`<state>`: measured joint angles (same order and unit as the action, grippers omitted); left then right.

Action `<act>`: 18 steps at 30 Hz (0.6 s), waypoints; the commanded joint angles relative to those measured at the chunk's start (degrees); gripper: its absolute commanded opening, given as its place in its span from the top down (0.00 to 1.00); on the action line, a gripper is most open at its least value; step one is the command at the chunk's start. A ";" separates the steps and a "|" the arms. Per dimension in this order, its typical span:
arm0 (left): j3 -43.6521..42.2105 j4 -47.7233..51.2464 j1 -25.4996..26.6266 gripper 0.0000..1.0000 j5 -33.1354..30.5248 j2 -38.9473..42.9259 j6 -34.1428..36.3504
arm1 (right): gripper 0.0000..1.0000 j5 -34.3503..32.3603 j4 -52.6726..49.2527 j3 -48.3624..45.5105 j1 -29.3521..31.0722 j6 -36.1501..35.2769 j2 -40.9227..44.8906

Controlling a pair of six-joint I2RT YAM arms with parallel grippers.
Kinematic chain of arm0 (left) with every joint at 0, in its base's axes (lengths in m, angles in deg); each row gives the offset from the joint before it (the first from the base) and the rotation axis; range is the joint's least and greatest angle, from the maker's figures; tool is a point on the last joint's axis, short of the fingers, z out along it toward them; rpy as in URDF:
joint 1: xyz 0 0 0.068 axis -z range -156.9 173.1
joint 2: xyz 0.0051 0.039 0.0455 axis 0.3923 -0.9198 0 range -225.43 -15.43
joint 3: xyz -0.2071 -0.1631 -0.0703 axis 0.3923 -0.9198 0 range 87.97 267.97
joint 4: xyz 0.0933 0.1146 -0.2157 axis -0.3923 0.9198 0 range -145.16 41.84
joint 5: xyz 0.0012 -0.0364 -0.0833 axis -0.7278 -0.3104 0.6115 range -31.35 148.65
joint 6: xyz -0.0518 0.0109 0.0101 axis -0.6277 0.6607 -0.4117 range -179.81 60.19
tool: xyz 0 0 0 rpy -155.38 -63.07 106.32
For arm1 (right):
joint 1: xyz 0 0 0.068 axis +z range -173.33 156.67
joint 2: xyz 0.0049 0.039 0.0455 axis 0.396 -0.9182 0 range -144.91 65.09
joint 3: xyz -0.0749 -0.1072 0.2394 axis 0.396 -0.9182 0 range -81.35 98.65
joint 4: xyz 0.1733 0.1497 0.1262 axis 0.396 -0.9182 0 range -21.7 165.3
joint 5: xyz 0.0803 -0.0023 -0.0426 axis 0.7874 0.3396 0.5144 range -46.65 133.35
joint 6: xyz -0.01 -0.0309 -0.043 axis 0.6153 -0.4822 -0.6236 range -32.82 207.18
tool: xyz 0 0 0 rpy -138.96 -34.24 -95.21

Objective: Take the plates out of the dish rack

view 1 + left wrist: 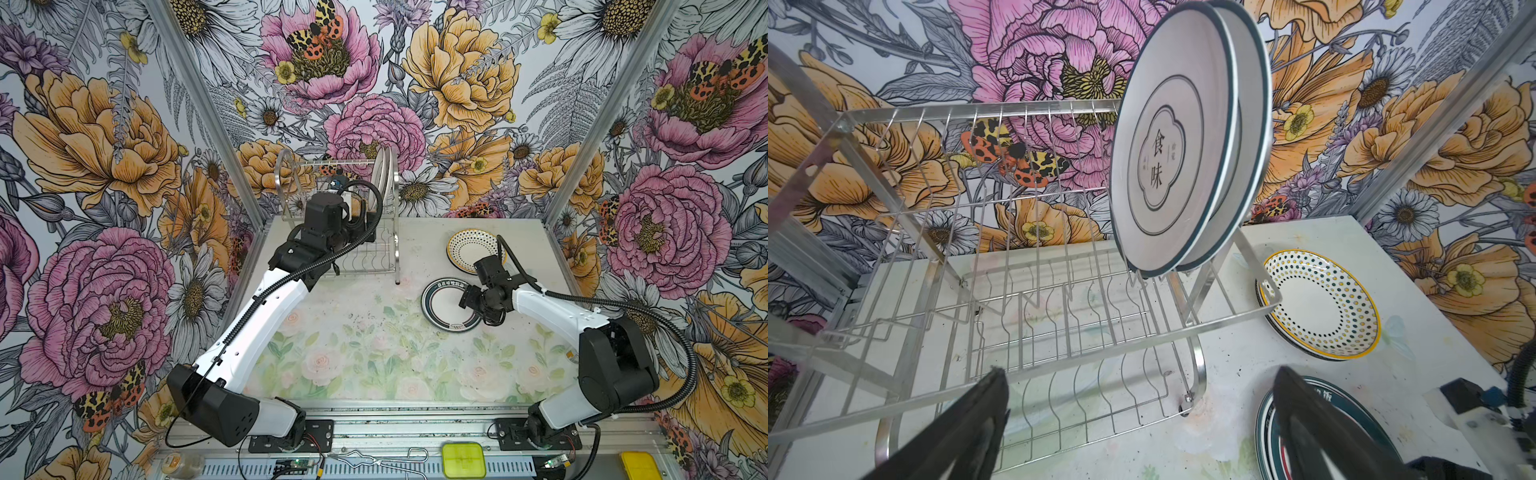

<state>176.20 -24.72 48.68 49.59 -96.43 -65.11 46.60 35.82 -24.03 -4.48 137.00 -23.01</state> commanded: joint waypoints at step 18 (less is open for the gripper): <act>5.45 -3.54 -7.10 0.10 15.78 -6.67 7.94 | 0.23 0.16 1.08 2.89 0.43 -1.66 -2.07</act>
<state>179.28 -26.86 42.39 61.17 -102.52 -59.36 46.60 35.86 -22.63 -4.48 136.02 -24.71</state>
